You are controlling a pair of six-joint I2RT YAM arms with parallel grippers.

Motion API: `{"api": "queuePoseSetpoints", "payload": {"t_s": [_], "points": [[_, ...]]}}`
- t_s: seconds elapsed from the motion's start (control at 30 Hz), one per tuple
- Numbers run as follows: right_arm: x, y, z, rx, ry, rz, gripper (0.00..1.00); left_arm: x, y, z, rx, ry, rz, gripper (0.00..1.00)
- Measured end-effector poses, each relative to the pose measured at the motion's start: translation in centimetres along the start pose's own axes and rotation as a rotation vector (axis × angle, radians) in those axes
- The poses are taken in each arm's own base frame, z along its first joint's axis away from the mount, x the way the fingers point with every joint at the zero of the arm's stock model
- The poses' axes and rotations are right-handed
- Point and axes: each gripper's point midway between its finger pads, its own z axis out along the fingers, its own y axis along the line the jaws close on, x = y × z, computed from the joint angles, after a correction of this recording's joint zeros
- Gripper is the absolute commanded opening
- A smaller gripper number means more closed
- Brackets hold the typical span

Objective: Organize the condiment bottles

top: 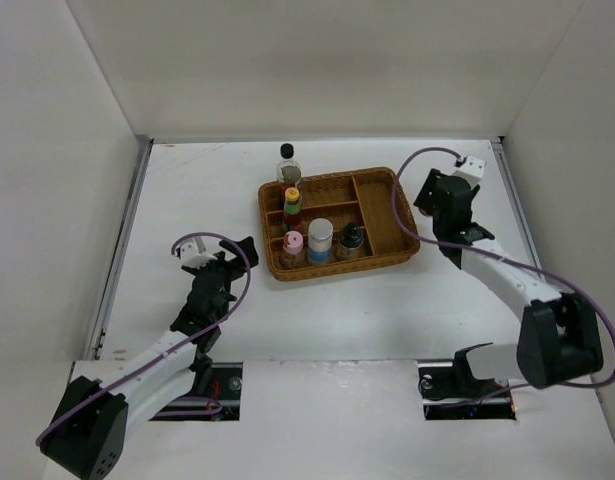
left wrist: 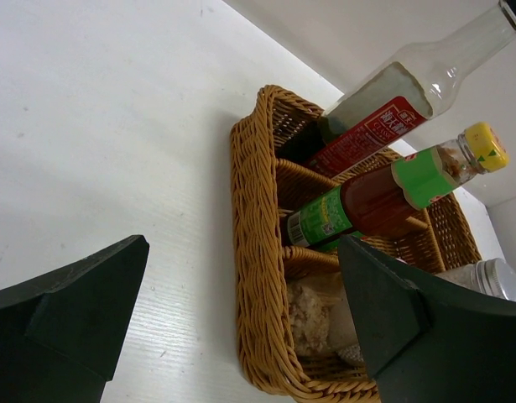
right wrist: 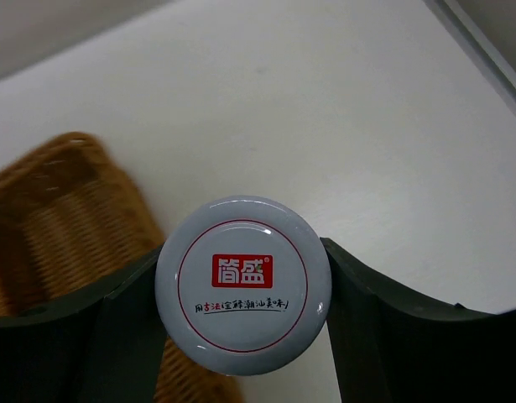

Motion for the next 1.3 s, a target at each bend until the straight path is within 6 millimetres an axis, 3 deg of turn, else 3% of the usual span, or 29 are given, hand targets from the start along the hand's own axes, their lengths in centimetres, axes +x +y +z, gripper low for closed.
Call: {"api": "queuePoseSetpoints", "payload": {"t_s": [0.13, 0.27, 0.57, 0.67, 0.8, 0.97, 1.03, 1.2, 1.3], "points": [[-2.6, 5.9, -4.8, -0.193, -0.086, 0.011, 0.54, -0.2, 0.0, 0.0, 0.0, -0.006, -0.003, 1.0], [-0.6, 9.1, -6.3, -0.28, -0.052, -0.033, 0.55, -0.3, 0.1, 0.0, -0.004, -0.01, -0.003, 1.0], [10.2, 10.0, -5.2, -0.278, 0.182, -0.232, 0.56, -0.2, 0.8, 0.0, -0.037, -0.009, 0.008, 1.0], [11.9, 10.4, -5.6, -0.29, 0.213, -0.26, 0.63, -0.2, 1.2, -0.1, -0.052, -0.012, 0.011, 1.0], [11.9, 10.6, -5.7, -0.289, 0.21, -0.247, 0.85, -0.1, 1.4, -0.1, -0.066, -0.01, 0.009, 1.0], [10.7, 10.8, -5.6, -0.279, 0.167, -0.211, 1.0, 0.1, 1.7, -0.1, -0.088, 0.009, 0.006, 1.0], [9.5, 10.5, -6.1, -0.282, 0.14, -0.187, 1.0, 0.0, 1.7, 0.0, -0.095, 0.012, 0.002, 1.0], [2.6, 9.4, -7.8, -0.269, -0.024, -0.043, 1.0, -0.2, 1.5, 0.1, -0.101, 0.016, -0.002, 1.0], [-1.4, 7.3, -7.4, -0.199, -0.137, 0.086, 1.0, -0.1, 1.9, 0.4, -0.129, 0.032, 0.01, 1.0]]}}
